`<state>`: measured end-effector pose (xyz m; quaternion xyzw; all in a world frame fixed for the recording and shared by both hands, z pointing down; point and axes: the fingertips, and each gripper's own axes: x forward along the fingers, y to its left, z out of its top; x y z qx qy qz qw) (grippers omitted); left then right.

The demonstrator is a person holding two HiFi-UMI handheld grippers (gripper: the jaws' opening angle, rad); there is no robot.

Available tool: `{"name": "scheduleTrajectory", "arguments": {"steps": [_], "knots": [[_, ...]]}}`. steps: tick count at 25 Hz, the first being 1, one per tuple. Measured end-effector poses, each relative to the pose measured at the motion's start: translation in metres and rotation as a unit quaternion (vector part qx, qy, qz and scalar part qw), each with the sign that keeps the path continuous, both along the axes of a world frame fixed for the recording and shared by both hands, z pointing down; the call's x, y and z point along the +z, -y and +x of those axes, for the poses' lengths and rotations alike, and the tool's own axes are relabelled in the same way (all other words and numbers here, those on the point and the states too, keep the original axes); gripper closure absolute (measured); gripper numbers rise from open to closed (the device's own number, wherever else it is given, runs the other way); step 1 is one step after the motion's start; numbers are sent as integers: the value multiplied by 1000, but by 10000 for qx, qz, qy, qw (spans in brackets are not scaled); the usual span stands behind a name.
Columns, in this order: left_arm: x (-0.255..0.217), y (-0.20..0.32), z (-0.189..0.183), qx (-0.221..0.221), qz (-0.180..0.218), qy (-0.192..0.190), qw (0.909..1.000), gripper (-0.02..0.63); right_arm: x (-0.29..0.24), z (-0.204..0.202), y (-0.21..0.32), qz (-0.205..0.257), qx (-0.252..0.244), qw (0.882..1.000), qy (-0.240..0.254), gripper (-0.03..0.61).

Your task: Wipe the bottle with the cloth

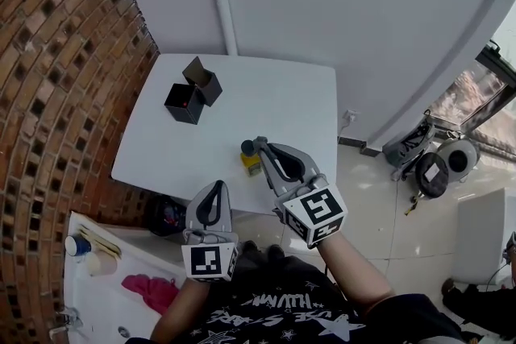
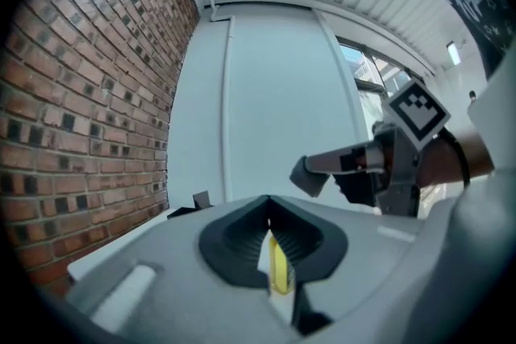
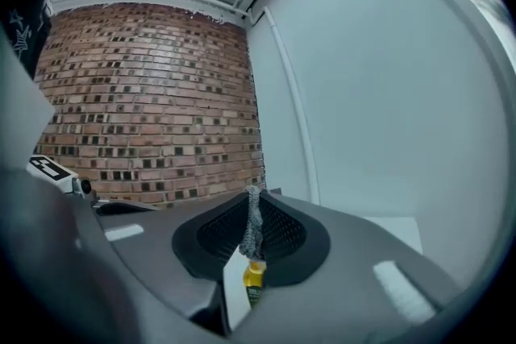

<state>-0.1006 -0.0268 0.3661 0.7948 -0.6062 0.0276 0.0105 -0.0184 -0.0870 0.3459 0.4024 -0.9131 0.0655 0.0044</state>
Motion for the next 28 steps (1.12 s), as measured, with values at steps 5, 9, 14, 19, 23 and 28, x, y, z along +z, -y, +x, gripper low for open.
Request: {"name": "scheduleTrajectory", "arguments": {"steps": [5,9,14,19,23,28], "knots": [[-2,8,-12,7,-1,-17,10000,609,9,-22,15,-248,-204,9983,-488,537],[0,11,-15,-6,-34,-72,10000,609,21,-30,18,-416,-280,9958,-763,537],[3,13,-16,1,-45,-108,9999,609,21,-32,13,-451,-367,9953,-772,537],[0,14,-18,-48,-19,-171,9998,609,23,-32,7,-516,-412,9951,-740,537],[1,11,-19,-57,-20,-176,9998,609,26,-36,-2,-576,-558,9946,-658,537],[1,10,-18,-21,-25,-156,9999,609,11,5,8,-284,-43,9989,-382,537]]}}
